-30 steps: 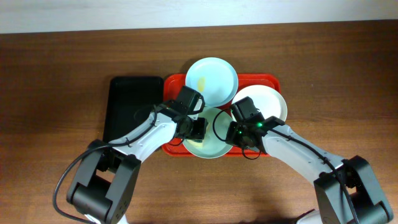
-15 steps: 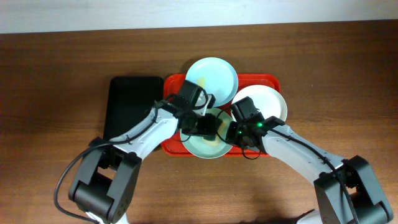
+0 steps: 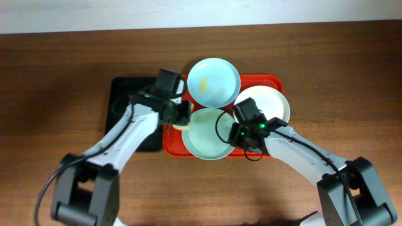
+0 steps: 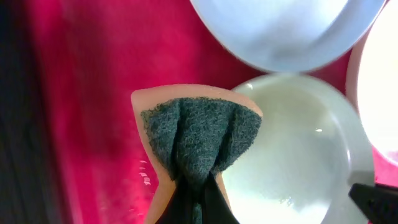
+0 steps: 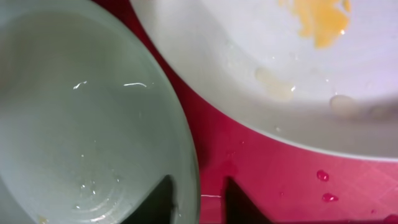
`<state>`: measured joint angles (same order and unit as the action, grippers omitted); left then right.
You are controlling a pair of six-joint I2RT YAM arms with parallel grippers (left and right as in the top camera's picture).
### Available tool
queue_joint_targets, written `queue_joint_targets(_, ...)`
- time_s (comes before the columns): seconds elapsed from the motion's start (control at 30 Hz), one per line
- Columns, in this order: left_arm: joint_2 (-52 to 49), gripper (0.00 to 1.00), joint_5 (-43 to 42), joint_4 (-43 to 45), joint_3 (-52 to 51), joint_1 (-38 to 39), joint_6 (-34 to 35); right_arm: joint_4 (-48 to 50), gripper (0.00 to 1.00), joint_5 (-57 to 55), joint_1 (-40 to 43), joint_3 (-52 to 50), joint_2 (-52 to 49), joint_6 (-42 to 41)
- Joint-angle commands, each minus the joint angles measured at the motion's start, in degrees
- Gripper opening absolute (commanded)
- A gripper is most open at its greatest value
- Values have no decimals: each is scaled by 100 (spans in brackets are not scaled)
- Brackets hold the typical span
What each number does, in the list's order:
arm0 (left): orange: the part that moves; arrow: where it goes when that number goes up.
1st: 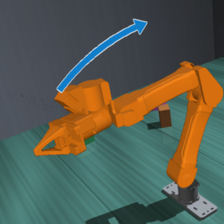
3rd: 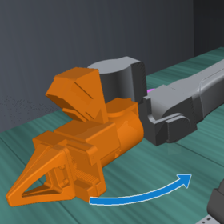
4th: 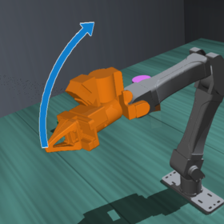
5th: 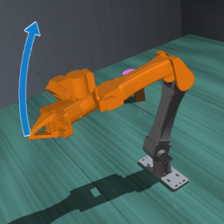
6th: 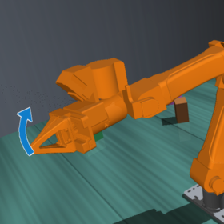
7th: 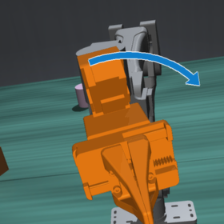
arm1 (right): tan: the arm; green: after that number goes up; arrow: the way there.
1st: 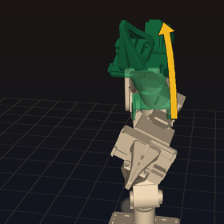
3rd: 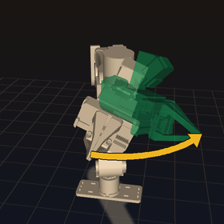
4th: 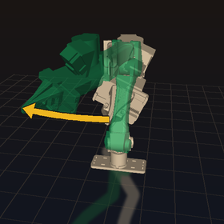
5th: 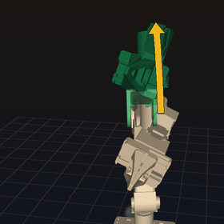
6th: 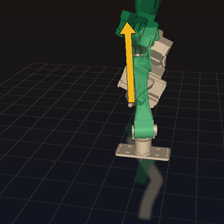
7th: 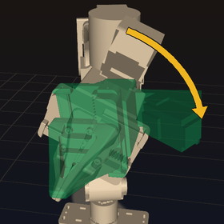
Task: Clean dirty plates on tray and stack at the side
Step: 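Lift the sponge with the left gripper and move it over the black tray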
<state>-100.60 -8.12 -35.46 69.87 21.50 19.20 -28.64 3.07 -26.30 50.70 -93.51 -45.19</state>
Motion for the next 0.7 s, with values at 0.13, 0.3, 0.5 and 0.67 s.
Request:
queue_joint_targets(0.13,745,0,1224,-435,129,-997,-590,-4,44,31,-37,-28,-63,-33)
queue_joint_targets(0.3,728,0,1567,-619,127,-1845,-732,-2,44,31,-37,-28,-63,-33)
queue_joint_targets(0.5,608,0,1019,-337,127,-2430,-649,94,44,31,-37,-28,-125,-35)
queue_joint_targets(0.67,243,0,1003,-282,127,-2428,-695,251,34,144,-37,-28,-334,-35)
